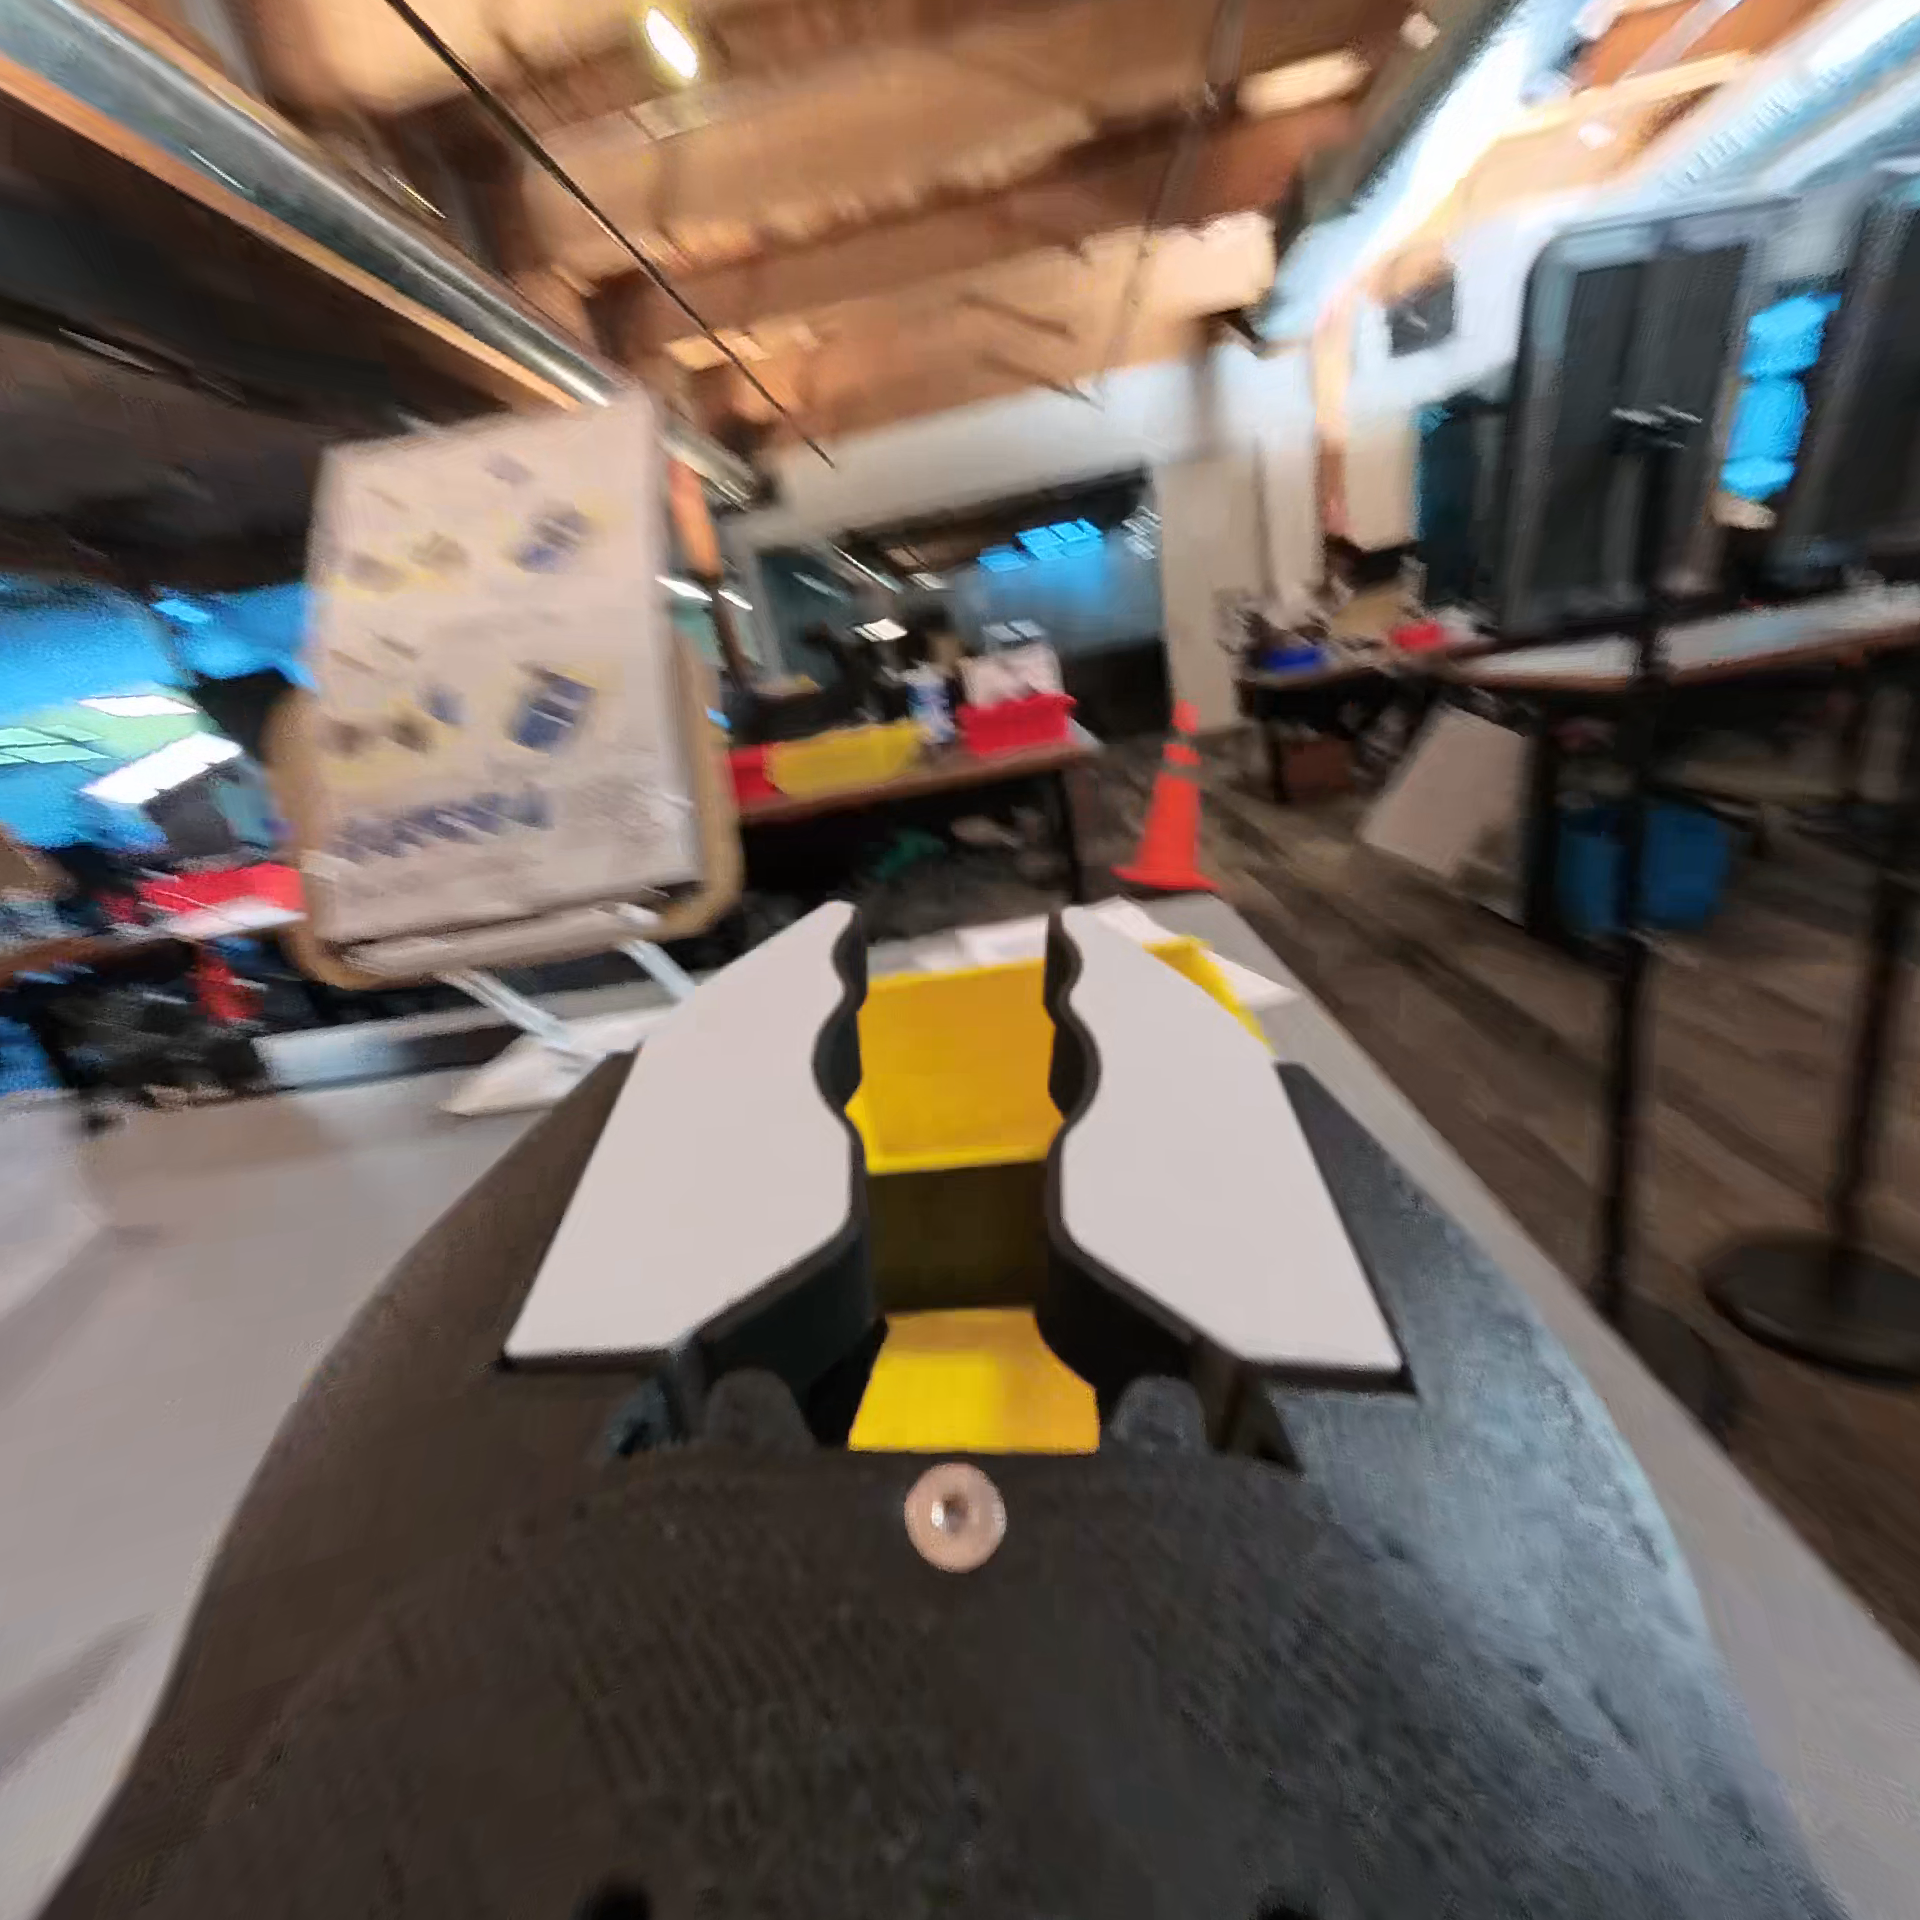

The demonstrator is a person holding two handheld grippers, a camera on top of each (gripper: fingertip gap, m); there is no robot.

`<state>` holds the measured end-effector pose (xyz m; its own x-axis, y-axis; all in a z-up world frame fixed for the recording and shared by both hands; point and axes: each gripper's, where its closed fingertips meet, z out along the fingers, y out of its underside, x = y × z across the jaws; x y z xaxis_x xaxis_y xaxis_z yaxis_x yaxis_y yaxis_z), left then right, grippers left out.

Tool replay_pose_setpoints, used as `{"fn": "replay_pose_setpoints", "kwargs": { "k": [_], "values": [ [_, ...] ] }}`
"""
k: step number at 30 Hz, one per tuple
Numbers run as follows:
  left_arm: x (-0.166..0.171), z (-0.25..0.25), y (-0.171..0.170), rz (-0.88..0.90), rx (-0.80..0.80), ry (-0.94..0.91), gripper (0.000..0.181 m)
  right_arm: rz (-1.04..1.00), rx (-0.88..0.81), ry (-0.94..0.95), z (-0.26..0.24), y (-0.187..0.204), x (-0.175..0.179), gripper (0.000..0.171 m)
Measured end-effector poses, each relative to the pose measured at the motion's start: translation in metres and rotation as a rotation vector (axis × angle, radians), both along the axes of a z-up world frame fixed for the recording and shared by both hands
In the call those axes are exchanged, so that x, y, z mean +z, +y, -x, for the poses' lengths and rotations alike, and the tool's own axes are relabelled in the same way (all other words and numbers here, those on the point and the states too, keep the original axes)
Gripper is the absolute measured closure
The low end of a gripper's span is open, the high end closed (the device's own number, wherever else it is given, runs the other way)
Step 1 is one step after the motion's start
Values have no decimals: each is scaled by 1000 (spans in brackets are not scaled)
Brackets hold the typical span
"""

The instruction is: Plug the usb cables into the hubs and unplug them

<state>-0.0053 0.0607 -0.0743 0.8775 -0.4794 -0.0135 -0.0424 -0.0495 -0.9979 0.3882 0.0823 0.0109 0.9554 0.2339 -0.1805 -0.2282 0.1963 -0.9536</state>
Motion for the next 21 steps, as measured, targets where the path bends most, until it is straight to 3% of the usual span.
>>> {"fn": "replay_pose_setpoints", "kwargs": {
  "k": [4,7,10,14,17,19,21],
  "values": [
    [19,76,2,-83,300,99,75,-92,334,43,113,-26,16,144],
    [20,133,-4,-85,495,190,68,7,606,28,200,-42,-16,146],
    [-2,173,-3,40,588,220,67,151,835,-9,260,-57,-56,148],
    [-39,199,0,228,605,135,75,257,982,-33,291,-64,-78,148],
    [-49,205,-3,279,566,67,102,272,983,-46,293,-61,-81,148],
    [-51,205,-5,293,531,26,105,273,979,-49,293,-57,-82,148],
    [-50,200,-9,299,493,7,125,292,989,-36,295,-55,-84,148]
  ]
}}
